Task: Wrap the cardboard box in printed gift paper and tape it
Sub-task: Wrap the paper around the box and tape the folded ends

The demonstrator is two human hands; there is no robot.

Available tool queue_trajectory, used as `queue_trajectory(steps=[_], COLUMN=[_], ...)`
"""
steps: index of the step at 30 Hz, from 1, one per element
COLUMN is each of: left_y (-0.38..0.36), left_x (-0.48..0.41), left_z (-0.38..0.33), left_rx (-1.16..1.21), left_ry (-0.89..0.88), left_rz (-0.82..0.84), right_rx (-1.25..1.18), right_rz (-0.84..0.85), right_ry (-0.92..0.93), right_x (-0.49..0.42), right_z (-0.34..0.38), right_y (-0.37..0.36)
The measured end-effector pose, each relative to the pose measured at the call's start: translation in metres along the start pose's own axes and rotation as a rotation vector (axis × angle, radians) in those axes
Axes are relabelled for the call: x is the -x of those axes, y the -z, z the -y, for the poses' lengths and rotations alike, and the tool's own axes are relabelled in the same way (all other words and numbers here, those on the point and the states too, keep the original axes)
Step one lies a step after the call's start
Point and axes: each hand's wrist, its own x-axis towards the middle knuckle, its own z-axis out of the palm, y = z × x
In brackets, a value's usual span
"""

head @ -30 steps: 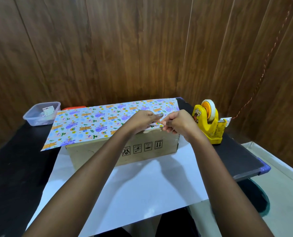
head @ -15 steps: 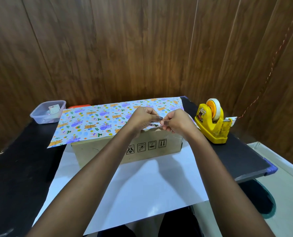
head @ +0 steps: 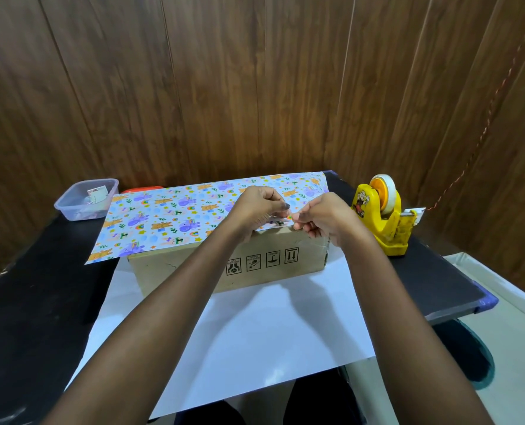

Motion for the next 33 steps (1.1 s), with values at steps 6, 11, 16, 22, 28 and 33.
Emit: queue_trajectory(steps=[6, 11, 16, 22, 28, 33], left_y=[0.002, 0.0, 0.001, 0.004, 0.004, 0.001], left_x=[-0.002, 0.003, 0.001, -0.001, -0.001, -0.004], left_z=[0.001, -0.005, -0.004, 0.0, 0.003, 0.004], left_rx=[0.051, 0.087, 0.0, 0.078, 0.088, -0.31], left_ry=[0.015, 0.015, 0.023, 0.018, 0.013, -0.052], left_rz=[0.023, 0.039, 0.029, 0.07, 0.053, 0.032], right_rx=[-0.144, -0.199, -0.242, -0.238, -0.214, -0.066], right_rz=[-0.025, -0.039, -0.069, -0.074, -0.063, -0.132], right_ry=[-0.02, 0.036, 0.083, 0.136, 0.08, 0.0], right_x=[0.003, 0.003, 0.003, 0.003, 0.003, -0.004], right_z=[0.001, -0.006, -0.007, -0.011, -0.009, 0.0], right_y=[0.001, -0.001, -0.004, -0.009, -0.011, -0.002])
